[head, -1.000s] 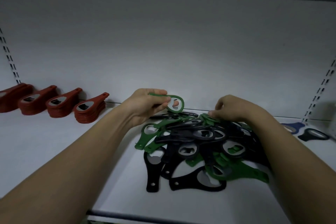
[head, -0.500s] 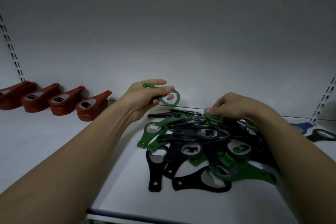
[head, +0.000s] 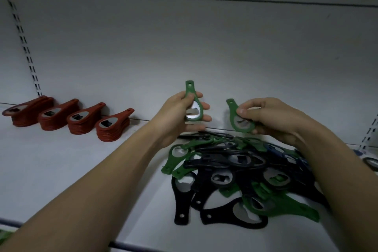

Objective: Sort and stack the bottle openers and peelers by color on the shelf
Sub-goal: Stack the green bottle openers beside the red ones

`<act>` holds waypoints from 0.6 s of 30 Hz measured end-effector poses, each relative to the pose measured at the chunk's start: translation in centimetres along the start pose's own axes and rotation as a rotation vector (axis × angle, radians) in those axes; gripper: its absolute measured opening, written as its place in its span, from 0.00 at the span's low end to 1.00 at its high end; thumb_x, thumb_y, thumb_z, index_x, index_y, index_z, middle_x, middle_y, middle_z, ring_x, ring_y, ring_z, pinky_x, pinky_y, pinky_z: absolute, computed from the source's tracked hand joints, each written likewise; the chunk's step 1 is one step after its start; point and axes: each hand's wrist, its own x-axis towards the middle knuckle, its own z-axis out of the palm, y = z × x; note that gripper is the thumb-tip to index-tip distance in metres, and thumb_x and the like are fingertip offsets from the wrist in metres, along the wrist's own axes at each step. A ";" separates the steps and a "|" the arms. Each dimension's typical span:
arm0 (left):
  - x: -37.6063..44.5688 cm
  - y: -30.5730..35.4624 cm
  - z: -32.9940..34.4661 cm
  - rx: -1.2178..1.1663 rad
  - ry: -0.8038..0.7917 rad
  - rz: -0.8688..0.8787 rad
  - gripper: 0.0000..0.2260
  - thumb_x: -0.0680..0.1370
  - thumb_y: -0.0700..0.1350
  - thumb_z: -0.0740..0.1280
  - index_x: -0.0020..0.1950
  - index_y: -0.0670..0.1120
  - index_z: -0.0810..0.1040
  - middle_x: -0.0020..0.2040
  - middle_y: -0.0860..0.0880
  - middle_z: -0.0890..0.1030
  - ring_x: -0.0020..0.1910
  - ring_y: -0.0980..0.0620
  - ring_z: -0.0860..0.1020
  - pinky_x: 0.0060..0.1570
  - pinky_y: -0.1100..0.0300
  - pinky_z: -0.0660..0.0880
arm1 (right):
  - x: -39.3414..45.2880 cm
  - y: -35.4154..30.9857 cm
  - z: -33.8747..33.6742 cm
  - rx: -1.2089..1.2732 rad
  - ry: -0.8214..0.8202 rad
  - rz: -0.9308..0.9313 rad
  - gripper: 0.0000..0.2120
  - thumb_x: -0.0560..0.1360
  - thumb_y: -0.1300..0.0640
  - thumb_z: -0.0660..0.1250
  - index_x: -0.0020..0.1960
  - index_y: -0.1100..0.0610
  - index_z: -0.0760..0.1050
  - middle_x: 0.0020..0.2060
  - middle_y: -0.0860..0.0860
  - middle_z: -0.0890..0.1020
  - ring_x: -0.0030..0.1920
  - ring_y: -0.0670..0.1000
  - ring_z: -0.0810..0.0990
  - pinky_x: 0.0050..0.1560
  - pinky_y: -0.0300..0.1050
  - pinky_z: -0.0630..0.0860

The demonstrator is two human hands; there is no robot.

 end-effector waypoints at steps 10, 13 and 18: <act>-0.2 -0.9 1.1 -0.022 -0.282 -0.009 0.13 0.81 0.43 0.65 0.66 0.44 0.75 0.55 0.41 0.81 0.46 0.47 0.83 0.36 0.61 0.79 | -1.0 -1.3 4.1 0.028 0.059 -0.249 0.03 0.76 0.59 0.70 0.43 0.56 0.80 0.35 0.50 0.81 0.29 0.39 0.77 0.30 0.33 0.73; -0.1 -0.8 0.6 0.012 -0.272 0.001 0.13 0.82 0.42 0.63 0.66 0.45 0.74 0.55 0.41 0.84 0.47 0.46 0.82 0.30 0.63 0.77 | -0.6 -1.1 3.6 -0.025 0.109 -0.216 0.09 0.76 0.50 0.70 0.49 0.56 0.78 0.39 0.50 0.79 0.33 0.46 0.75 0.34 0.40 0.71; -0.1 -0.5 0.3 -0.036 -0.206 -0.007 0.12 0.84 0.42 0.59 0.67 0.46 0.72 0.51 0.44 0.86 0.45 0.45 0.85 0.30 0.63 0.78 | -0.2 -0.1 0.0 -0.272 0.125 -0.125 0.14 0.80 0.48 0.64 0.49 0.58 0.79 0.45 0.52 0.82 0.38 0.49 0.74 0.35 0.41 0.72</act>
